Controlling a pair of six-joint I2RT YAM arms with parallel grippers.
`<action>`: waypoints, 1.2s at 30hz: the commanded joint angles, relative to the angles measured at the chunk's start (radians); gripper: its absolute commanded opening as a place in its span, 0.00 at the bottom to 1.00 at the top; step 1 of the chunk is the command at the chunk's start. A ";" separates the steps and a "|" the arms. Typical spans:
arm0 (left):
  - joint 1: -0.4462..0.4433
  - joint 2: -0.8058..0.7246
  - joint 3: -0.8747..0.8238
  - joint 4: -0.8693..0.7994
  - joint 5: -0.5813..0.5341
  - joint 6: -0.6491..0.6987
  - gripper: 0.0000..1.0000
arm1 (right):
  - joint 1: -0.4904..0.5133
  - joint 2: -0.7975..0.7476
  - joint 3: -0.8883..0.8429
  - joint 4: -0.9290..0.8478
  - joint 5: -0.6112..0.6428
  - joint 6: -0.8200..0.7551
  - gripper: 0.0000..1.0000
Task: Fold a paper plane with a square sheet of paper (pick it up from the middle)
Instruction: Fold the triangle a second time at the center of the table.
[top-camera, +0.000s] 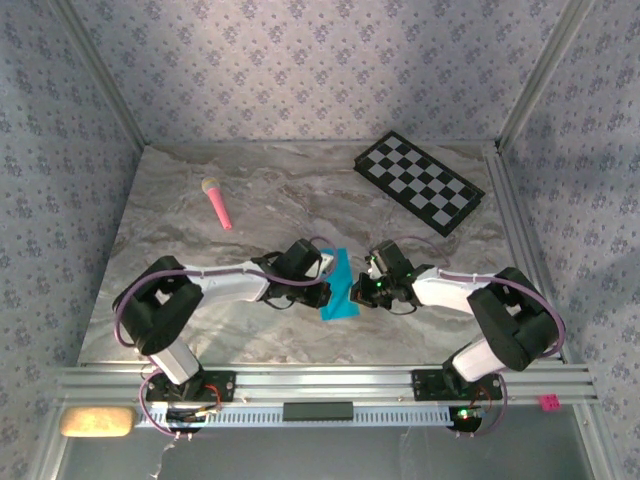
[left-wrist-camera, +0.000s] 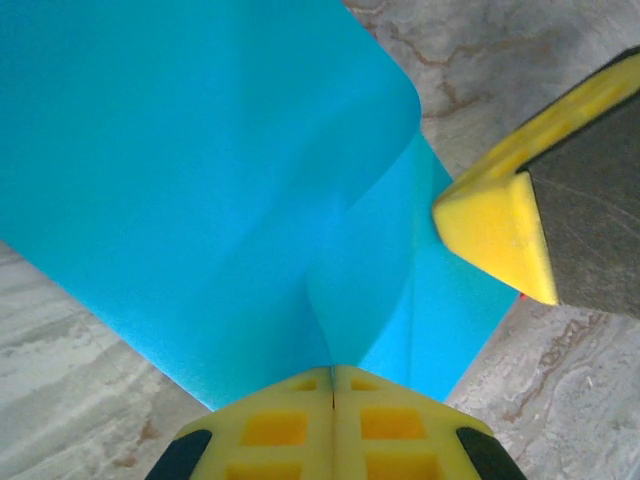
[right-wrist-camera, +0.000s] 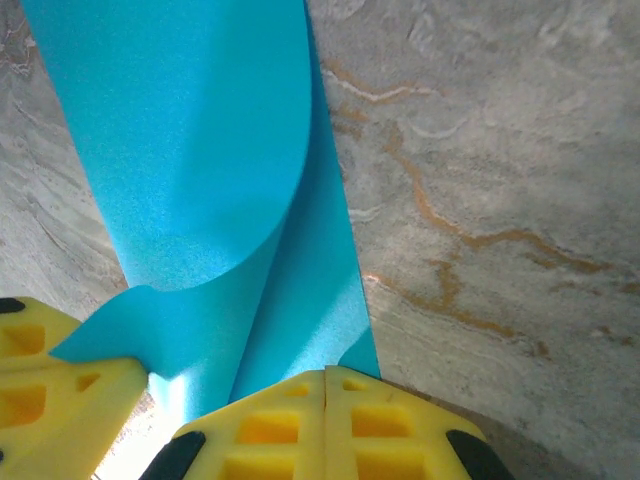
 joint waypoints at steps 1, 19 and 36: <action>0.003 0.009 0.047 -0.040 -0.041 0.038 0.02 | 0.007 0.008 -0.005 -0.114 0.044 -0.027 0.00; 0.003 0.028 0.059 -0.061 -0.048 0.068 0.02 | 0.016 -0.040 0.049 -0.112 -0.010 -0.069 0.03; 0.003 0.032 0.065 -0.066 -0.052 0.077 0.02 | 0.036 0.030 0.038 -0.149 0.003 -0.081 0.02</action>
